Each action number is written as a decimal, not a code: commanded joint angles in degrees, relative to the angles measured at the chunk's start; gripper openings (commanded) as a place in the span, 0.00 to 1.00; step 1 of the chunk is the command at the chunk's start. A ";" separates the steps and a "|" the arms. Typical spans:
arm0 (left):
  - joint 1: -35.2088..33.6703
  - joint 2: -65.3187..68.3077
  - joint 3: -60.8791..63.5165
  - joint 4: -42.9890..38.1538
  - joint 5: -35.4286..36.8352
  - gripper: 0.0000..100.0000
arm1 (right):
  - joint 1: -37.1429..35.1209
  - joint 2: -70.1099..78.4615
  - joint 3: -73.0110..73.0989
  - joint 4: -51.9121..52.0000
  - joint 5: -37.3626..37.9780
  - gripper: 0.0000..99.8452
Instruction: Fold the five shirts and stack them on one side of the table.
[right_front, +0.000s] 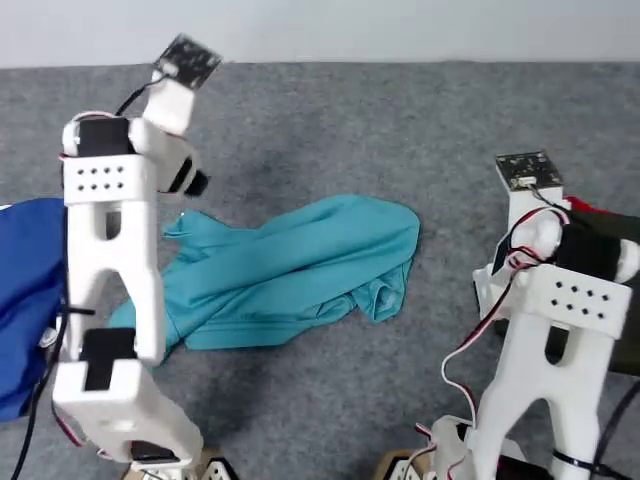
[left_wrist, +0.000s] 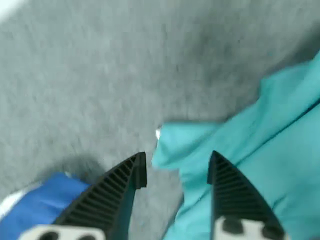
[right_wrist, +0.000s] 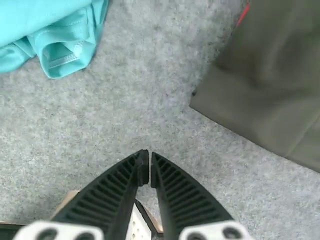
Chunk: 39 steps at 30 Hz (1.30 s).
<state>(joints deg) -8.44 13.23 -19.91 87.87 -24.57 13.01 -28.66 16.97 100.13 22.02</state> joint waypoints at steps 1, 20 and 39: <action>-1.67 0.62 -2.33 5.36 -6.07 0.21 | -5.41 1.27 -0.26 0.48 -0.44 0.01; -0.26 24.44 1.71 -8.88 -8.09 0.22 | -14.20 9.10 -0.44 1.98 -3.25 0.01; -1.32 30.86 -39.34 -12.92 0.97 0.01 | -14.11 9.19 -0.53 1.98 -3.34 0.01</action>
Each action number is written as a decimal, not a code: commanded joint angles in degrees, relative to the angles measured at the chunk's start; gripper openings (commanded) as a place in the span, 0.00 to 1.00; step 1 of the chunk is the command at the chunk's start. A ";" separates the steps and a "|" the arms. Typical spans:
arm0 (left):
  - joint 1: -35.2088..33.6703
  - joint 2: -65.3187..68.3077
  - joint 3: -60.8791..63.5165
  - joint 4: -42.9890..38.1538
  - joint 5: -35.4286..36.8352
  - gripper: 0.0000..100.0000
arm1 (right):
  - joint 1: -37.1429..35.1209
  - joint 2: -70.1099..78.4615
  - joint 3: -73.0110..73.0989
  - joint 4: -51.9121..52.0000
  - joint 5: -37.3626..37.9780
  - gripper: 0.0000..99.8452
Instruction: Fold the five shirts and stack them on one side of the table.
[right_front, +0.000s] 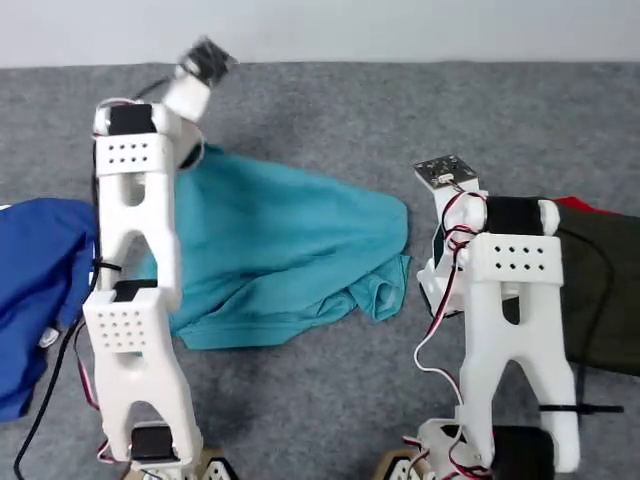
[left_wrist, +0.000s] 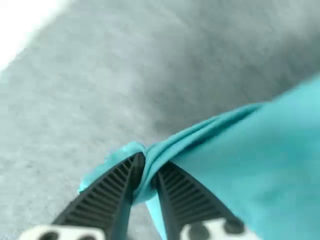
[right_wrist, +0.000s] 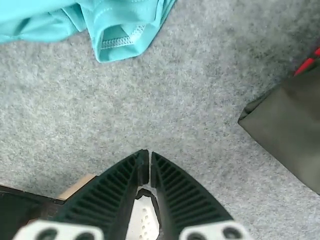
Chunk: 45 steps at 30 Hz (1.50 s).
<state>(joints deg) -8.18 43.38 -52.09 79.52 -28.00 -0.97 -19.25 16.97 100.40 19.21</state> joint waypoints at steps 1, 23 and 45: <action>-2.29 1.93 -8.75 -5.89 5.27 0.01 | -0.22 -0.31 -0.53 1.71 -0.53 0.01; -14.77 9.14 -26.59 9.85 4.22 0.16 | -4.09 0.22 -0.97 -3.65 -0.53 0.01; 5.98 -17.85 -8.92 20.92 3.69 0.15 | 16.04 -0.48 -0.97 2.15 -0.09 0.01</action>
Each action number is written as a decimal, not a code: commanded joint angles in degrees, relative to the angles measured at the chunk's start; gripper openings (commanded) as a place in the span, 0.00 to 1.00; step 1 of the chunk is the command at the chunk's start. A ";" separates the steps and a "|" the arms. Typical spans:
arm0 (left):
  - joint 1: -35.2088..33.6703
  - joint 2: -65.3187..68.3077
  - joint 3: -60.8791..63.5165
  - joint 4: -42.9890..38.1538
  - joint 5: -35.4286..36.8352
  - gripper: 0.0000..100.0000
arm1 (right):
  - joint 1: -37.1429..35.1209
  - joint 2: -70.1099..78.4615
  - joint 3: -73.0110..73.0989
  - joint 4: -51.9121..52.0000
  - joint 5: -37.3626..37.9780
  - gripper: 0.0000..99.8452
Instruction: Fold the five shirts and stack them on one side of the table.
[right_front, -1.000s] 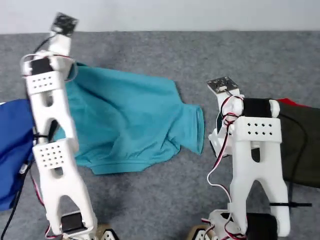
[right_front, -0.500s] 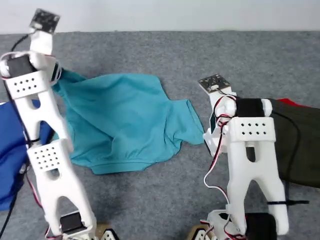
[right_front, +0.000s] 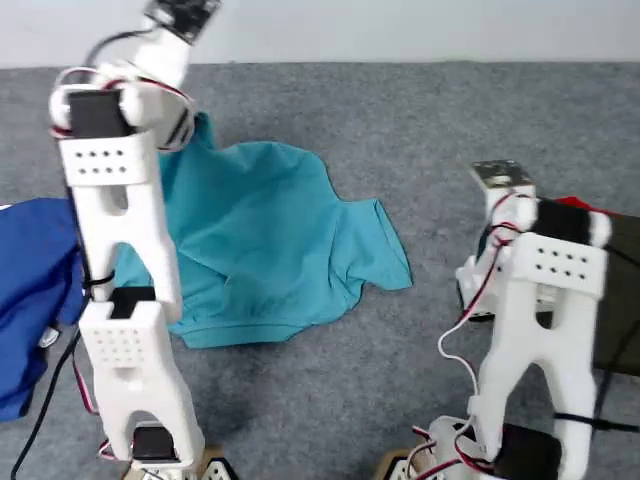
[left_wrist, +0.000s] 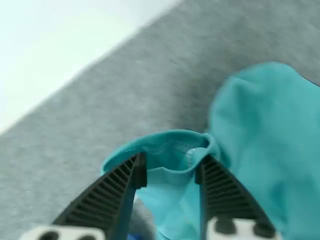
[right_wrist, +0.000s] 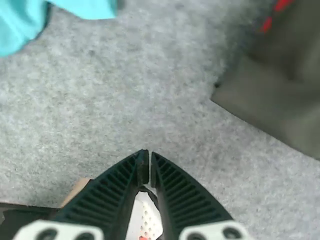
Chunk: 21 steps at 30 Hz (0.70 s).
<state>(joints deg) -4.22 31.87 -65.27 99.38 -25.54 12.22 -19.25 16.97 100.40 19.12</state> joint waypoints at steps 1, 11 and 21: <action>2.81 -7.12 5.49 1.14 1.67 0.15 | 3.65 -0.48 -0.97 2.15 0.00 0.01; 8.70 -15.74 7.78 -0.44 2.11 0.24 | 6.20 -0.48 -0.97 2.15 0.00 0.01; 14.51 -19.52 11.30 1.23 5.45 0.22 | 6.11 -0.48 -0.88 2.15 0.00 0.01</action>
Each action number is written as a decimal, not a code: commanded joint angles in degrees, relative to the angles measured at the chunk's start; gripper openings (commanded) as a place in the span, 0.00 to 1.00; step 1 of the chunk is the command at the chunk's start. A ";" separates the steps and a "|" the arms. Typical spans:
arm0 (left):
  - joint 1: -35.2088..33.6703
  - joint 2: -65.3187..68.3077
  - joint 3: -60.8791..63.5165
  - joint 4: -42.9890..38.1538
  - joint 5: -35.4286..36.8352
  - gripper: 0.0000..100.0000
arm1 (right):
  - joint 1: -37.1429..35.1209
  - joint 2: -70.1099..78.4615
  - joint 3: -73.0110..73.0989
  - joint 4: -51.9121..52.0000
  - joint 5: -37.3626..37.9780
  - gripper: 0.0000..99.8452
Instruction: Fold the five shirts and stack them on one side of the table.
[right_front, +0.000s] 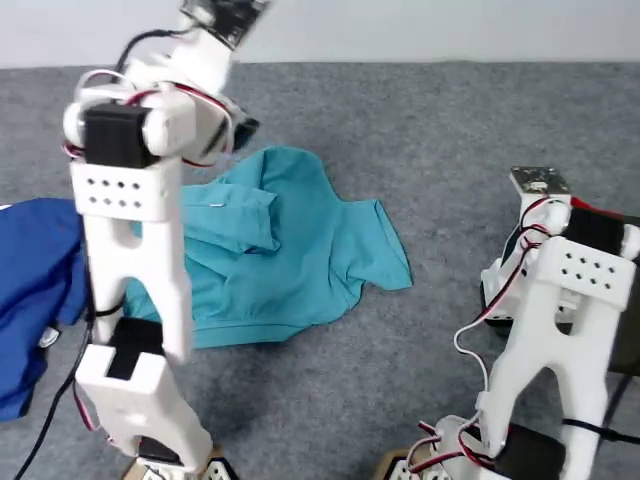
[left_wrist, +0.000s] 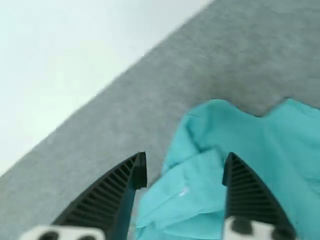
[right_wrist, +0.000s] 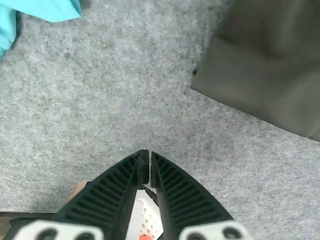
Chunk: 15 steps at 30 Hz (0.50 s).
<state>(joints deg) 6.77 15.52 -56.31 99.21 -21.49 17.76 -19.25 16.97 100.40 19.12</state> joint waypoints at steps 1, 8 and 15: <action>5.19 -3.16 4.00 1.41 1.32 0.21 | 0.57 -0.48 -0.88 2.15 0.00 0.01; 17.32 -1.49 25.10 -0.18 1.58 0.19 | 1.01 -0.48 -0.88 2.15 0.00 0.01; 18.81 7.38 34.59 -14.68 7.74 0.19 | 5.76 -0.48 -0.88 1.98 0.26 0.01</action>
<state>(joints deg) 25.32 21.05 -21.85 91.21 -17.01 21.36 -19.25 16.97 100.40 19.21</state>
